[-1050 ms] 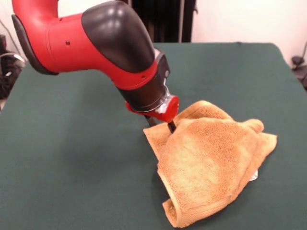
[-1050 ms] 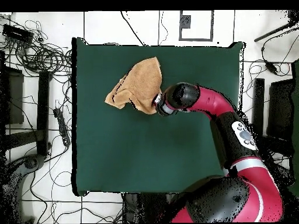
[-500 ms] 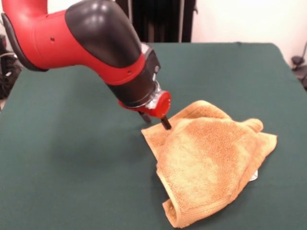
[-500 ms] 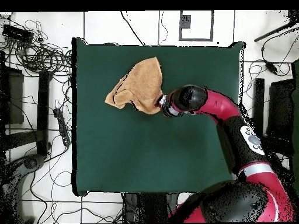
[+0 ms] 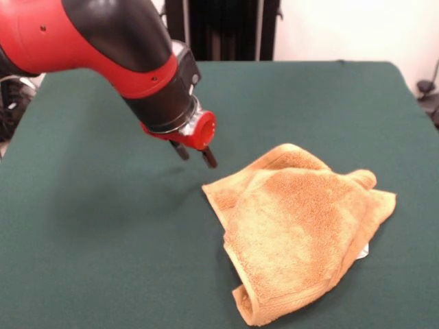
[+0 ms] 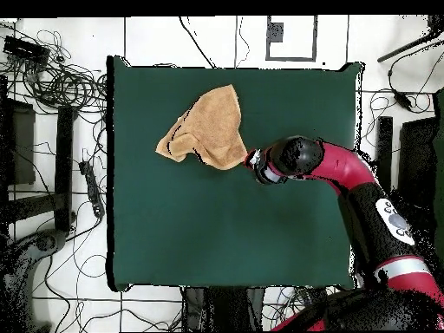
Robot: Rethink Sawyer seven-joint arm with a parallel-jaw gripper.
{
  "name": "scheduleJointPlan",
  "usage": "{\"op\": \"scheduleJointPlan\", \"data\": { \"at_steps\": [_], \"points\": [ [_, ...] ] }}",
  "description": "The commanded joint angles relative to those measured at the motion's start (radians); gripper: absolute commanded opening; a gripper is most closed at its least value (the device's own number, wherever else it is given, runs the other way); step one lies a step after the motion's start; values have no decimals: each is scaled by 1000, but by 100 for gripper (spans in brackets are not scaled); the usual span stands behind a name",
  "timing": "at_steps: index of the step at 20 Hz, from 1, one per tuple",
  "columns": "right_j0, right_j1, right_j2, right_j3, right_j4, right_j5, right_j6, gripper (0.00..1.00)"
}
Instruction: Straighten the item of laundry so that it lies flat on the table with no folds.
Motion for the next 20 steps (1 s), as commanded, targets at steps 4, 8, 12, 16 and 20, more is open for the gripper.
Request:
{"op": "scheduleJointPlan", "data": {
  "at_steps": [4,8,12,16,20],
  "points": [
    [59,20,111,108,-44,-29,-232,100],
    [90,43,104,67,-36,-44,-185,100],
    [108,70,98,39,-28,-66,-156,100],
    [123,106,90,5,-30,-79,-156,100],
    [148,128,78,-22,-34,-89,-144,100]
  ]
}}
